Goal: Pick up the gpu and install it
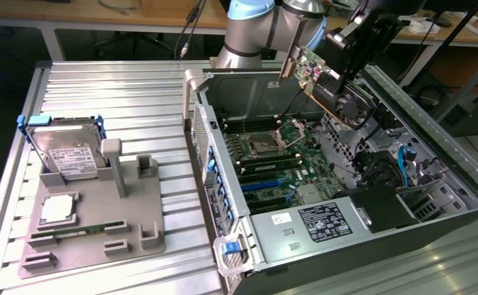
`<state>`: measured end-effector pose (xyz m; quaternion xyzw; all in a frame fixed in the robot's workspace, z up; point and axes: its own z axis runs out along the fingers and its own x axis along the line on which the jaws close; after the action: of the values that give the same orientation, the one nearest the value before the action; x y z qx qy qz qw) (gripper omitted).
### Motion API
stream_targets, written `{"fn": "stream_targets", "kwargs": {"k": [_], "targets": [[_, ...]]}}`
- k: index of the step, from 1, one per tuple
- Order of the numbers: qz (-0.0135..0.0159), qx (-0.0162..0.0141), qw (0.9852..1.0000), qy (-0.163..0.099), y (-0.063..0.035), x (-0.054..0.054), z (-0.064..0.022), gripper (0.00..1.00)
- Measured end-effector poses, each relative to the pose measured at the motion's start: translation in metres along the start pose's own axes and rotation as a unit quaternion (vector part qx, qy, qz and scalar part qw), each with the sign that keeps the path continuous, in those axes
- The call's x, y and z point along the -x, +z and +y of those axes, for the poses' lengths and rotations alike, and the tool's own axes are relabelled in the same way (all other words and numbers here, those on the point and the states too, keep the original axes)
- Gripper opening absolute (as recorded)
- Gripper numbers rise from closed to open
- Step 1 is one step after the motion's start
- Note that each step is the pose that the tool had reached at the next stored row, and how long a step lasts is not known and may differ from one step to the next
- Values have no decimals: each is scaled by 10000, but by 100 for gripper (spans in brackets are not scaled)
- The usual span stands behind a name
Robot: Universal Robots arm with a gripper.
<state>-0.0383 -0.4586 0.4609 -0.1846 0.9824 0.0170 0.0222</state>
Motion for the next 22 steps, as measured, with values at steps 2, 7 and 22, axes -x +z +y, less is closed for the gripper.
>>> {"fn": "stream_targets", "kwargs": {"k": [2, 7, 22], "targets": [[0, 1, 10000, -13, 0, 0, 0, 27], [1, 2, 10000, -43, 0, 0, 0, 27], [3, 7, 9999, -132, 0, 0, 0, 27]]}}
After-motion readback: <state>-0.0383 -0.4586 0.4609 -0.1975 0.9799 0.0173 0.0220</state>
